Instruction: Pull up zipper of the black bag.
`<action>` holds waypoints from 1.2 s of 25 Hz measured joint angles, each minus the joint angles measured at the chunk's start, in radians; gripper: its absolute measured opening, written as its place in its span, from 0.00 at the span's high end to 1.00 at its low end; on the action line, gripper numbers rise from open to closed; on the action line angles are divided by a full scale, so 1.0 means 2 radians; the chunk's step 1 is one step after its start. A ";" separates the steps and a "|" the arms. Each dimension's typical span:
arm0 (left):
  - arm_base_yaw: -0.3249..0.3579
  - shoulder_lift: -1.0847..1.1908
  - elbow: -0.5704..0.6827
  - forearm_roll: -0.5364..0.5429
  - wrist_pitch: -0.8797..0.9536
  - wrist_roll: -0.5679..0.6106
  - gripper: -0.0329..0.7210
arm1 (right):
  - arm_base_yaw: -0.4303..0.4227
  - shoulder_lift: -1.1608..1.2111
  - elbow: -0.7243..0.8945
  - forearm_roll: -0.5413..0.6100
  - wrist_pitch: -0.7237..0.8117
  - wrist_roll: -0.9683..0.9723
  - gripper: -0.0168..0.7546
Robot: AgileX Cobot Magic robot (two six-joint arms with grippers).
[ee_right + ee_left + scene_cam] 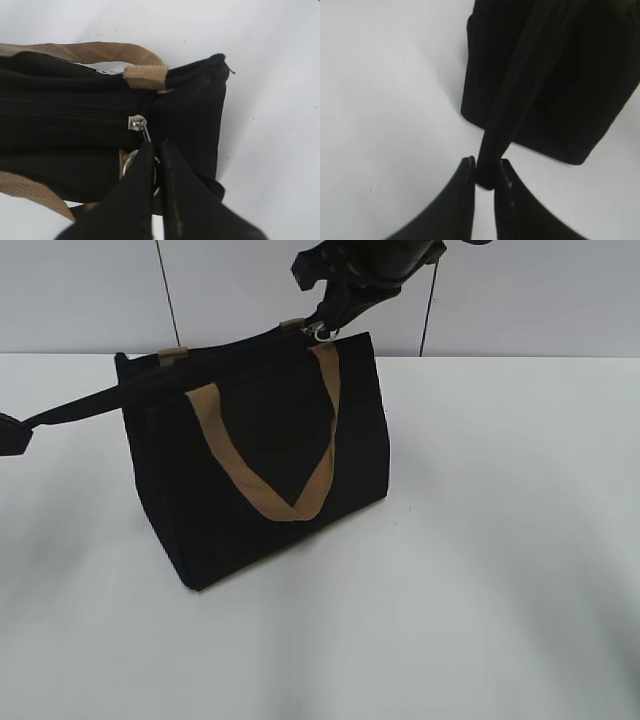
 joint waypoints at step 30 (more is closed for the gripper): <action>0.042 0.031 -0.182 0.224 0.079 -0.363 0.26 | -0.196 -0.109 0.000 -0.054 0.117 -0.038 0.38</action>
